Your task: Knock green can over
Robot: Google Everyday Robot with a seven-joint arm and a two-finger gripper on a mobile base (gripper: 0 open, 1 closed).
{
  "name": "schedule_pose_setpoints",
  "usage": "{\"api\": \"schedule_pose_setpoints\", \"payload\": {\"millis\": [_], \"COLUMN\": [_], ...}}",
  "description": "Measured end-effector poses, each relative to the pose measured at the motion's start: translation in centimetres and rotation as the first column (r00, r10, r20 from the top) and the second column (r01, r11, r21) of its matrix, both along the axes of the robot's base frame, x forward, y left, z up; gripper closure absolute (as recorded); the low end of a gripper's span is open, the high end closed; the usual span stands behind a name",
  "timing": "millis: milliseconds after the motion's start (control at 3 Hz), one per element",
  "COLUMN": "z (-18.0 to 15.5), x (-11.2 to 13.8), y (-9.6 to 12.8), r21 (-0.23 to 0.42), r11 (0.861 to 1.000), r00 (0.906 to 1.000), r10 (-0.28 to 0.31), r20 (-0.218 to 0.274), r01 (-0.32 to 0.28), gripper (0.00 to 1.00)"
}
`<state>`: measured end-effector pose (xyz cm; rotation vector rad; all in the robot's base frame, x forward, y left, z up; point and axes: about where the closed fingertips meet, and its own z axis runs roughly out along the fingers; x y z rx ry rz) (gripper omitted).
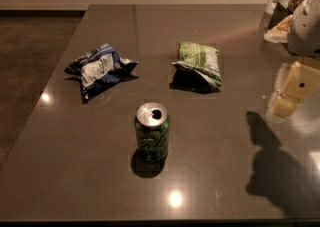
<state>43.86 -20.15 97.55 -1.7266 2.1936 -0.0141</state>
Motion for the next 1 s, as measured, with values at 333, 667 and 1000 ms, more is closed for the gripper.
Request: {"api": "schedule_pose_setpoints", "payload": {"millis": [333, 667, 1000], "z": [-0.4, -0.8, -2.8], "x": [0.0, -0.7, -2.2], "y": [3.9, 7.7, 13.6], "r21": [0.089, 0.156, 0.234], "r11": [0.995, 0.983, 0.958], "r00": [0.9991, 0.9956, 0.9852], "r10": [0.043, 0.089, 0.154], "r20": [0.003, 0.029, 0.074], "r01": [-0.043, -0.093, -0.168], "gripper": [0.0, 0.0, 0.0]}}
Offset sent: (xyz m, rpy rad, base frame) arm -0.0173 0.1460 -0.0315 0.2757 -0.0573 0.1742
